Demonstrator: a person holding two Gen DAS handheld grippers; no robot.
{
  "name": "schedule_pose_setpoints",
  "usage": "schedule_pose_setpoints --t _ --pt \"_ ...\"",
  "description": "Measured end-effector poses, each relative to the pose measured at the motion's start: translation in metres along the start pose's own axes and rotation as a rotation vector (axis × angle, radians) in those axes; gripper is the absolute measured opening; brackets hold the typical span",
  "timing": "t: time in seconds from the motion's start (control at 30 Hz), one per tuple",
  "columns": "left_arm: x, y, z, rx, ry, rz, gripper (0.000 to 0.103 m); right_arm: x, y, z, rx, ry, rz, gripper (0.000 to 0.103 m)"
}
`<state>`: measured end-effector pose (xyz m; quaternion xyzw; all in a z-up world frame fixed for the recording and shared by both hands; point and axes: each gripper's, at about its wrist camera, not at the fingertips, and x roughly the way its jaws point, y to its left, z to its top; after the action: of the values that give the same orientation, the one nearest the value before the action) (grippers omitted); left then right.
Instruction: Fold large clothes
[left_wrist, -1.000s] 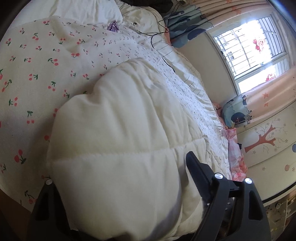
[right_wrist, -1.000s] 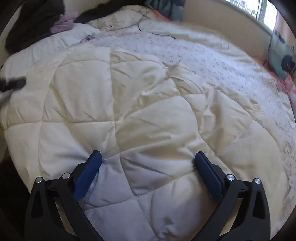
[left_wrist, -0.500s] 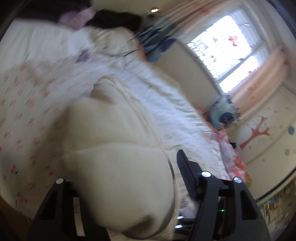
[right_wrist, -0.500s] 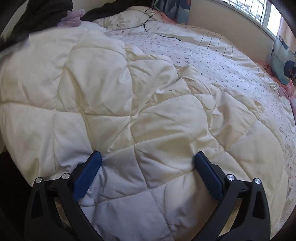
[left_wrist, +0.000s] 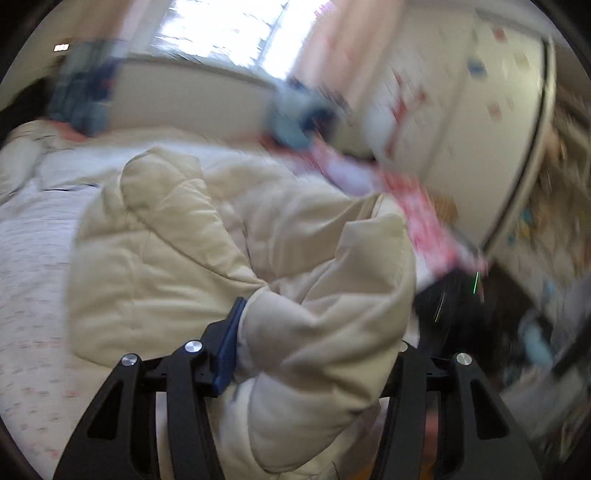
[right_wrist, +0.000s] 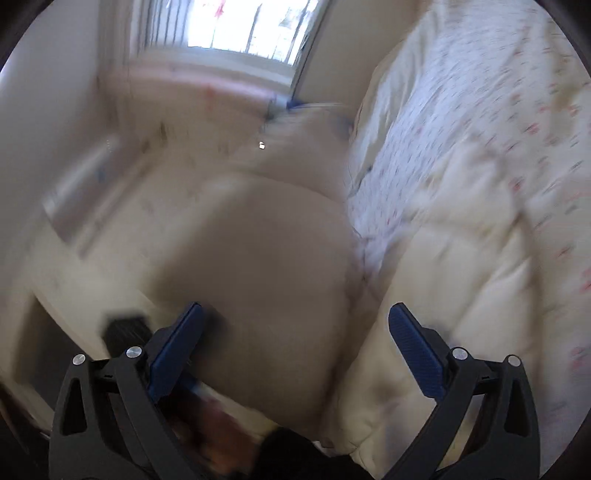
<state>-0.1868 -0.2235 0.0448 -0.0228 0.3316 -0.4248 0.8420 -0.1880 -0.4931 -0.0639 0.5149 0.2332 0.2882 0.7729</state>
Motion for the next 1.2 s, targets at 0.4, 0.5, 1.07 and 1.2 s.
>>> schedule_pose_setpoints --t 0.4,0.5,1.07,1.2 --pt "0.006 -0.051 -0.033 0.257 0.207 0.007 0.066 0.033 0.007 0.053 -0.025 0.279 -0.125 0.097" --pt "-0.037 -0.041 -0.033 0.226 0.191 -0.096 0.067 0.046 0.015 0.050 -0.056 0.321 -0.158 0.097" --pt "0.045 0.013 -0.010 0.136 0.175 0.187 0.077 0.039 0.053 0.010 -0.195 0.351 -0.036 0.097" --pt "0.062 -0.008 -0.031 0.268 0.207 0.199 0.077 -0.007 0.010 -0.006 -0.129 0.243 -0.119 0.097"
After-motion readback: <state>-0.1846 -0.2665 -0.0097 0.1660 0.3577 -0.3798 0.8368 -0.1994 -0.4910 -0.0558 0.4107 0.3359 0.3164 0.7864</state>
